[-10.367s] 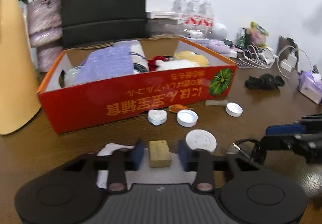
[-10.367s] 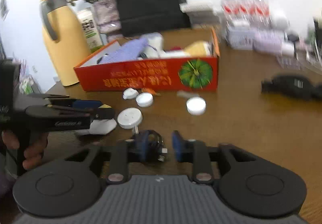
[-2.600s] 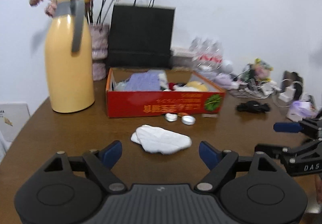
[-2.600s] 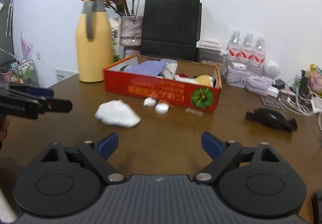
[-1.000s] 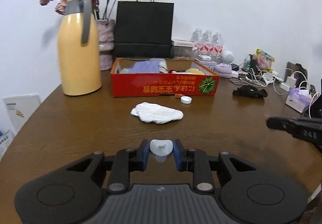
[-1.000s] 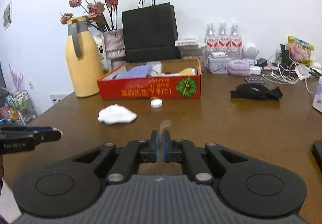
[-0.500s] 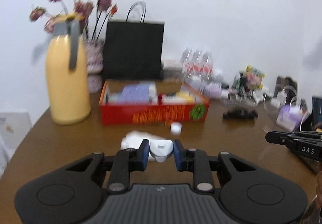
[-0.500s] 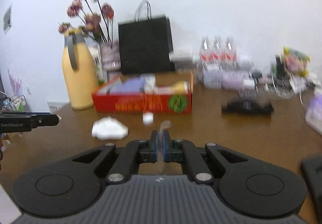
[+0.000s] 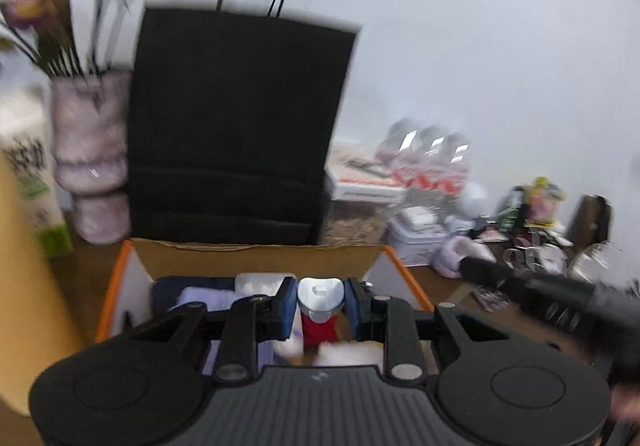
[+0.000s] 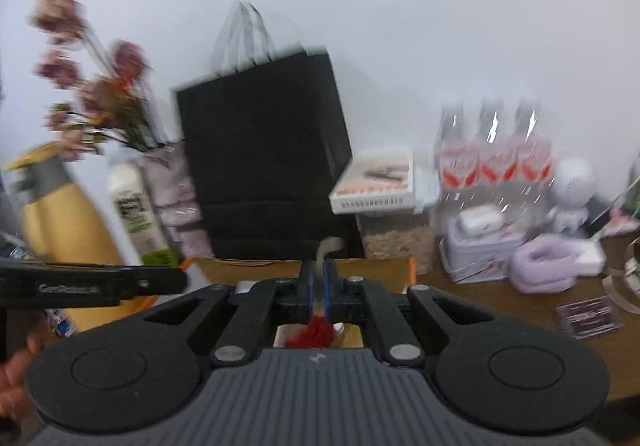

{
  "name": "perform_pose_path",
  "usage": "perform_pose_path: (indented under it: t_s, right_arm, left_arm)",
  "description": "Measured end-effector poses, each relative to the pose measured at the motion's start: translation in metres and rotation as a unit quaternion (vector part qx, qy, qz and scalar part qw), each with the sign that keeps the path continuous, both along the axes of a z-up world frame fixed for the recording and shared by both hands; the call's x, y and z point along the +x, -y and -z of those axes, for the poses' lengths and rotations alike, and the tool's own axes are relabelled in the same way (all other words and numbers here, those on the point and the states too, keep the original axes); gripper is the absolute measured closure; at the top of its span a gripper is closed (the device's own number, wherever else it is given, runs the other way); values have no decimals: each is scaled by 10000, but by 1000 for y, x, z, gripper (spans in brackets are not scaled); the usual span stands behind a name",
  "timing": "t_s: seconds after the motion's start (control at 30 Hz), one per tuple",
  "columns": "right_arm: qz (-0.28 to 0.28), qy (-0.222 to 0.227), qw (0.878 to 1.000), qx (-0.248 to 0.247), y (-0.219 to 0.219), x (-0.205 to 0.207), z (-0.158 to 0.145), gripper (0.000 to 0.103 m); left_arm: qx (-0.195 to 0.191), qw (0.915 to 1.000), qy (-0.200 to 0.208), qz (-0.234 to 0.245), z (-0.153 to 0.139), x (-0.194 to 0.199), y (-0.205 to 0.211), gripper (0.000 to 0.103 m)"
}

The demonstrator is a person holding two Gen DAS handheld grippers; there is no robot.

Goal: Organize objects
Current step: 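Carry the held items into the red box and open both tools, then withdraw both tools from the box back over the table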

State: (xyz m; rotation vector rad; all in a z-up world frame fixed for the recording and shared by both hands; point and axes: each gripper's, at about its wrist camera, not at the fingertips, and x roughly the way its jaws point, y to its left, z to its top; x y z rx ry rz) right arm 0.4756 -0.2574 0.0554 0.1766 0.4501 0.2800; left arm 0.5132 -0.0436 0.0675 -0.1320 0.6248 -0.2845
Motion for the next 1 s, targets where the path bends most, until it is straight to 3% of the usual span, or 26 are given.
perform_pose_path:
  t_s: [0.17, 0.27, 0.33, 0.4, 0.5, 0.6, 0.8, 0.9, 1.0]
  right_arm:
    - [67, -714, 9974, -55, -16, 78, 57, 97]
    - [197, -1033, 9944, 100, -12, 98, 76, 77]
    - [101, -851, 9950, 509, -2, 94, 74, 43]
    - [131, -902, 9945, 513, 2, 94, 70, 45]
    - [201, -844, 9957, 320, 6, 91, 67, 41]
    - [275, -970, 9945, 284, 10, 87, 63, 39]
    - [335, -478, 9981, -179, 10, 26, 26, 27]
    - [294, -239, 9987, -336, 11, -23, 3, 23]
    - [108, 84, 9981, -604, 5, -86, -15, 20]
  left_arm:
    - [73, 9988, -446, -210, 37, 87, 18, 79]
    - [216, 9982, -556, -92, 50, 108, 23, 74]
    - [308, 9981, -509, -171, 55, 112, 23, 52]
    - [350, 9982, -430, -210, 56, 112, 21, 51]
    - [383, 9983, -361, -265, 49, 106, 17, 51]
    - [461, 9982, -211, -330, 34, 89, 10, 47]
    - [575, 9980, 218, -178, -12, 20, -6, 37]
    - [651, 9965, 518, 9, -29, -43, -15, 29]
    - [697, 9927, 717, 676, -29, -119, -20, 28]
